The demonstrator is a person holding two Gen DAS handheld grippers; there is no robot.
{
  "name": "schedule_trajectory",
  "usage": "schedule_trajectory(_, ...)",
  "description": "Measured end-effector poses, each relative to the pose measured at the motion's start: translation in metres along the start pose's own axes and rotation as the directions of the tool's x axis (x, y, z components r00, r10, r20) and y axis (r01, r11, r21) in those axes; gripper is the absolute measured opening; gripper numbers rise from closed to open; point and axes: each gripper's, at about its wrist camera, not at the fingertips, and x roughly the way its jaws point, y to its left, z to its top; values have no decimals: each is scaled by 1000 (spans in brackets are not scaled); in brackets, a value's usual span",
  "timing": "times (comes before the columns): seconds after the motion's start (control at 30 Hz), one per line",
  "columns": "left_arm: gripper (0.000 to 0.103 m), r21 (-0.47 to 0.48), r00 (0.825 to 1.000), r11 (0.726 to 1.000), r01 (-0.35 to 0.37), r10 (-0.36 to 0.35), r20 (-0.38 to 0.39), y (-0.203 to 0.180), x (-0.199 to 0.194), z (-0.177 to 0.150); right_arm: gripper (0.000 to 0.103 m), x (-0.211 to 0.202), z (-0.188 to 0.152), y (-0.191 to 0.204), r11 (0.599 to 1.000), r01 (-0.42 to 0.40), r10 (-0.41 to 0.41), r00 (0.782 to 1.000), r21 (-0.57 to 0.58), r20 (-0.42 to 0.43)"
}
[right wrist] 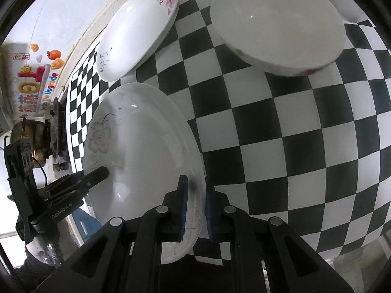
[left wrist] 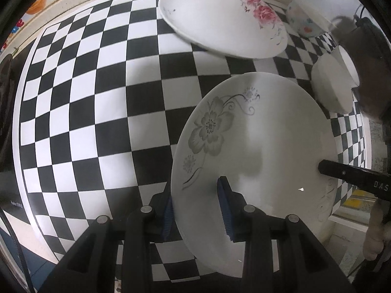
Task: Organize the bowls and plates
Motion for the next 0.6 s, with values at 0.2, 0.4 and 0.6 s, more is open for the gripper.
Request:
schedule_trajectory(0.2, 31, 9, 999, 999, -38, 38, -29, -3, 9, -3, 15, 6, 1, 4, 999, 35, -35, 999, -29, -12)
schedule_trajectory(0.4, 31, 5, 998, 999, -42, 42, -38, -3, 12, -7, 15, 10, 2, 5, 998, 49, -49, 999, -37, -13)
schedule_trajectory(0.6, 32, -18, 998, 999, -43, 42, -50, 2, 12, -7, 17, 12, 2, 11, 995, 90, -91, 996, -54, -23)
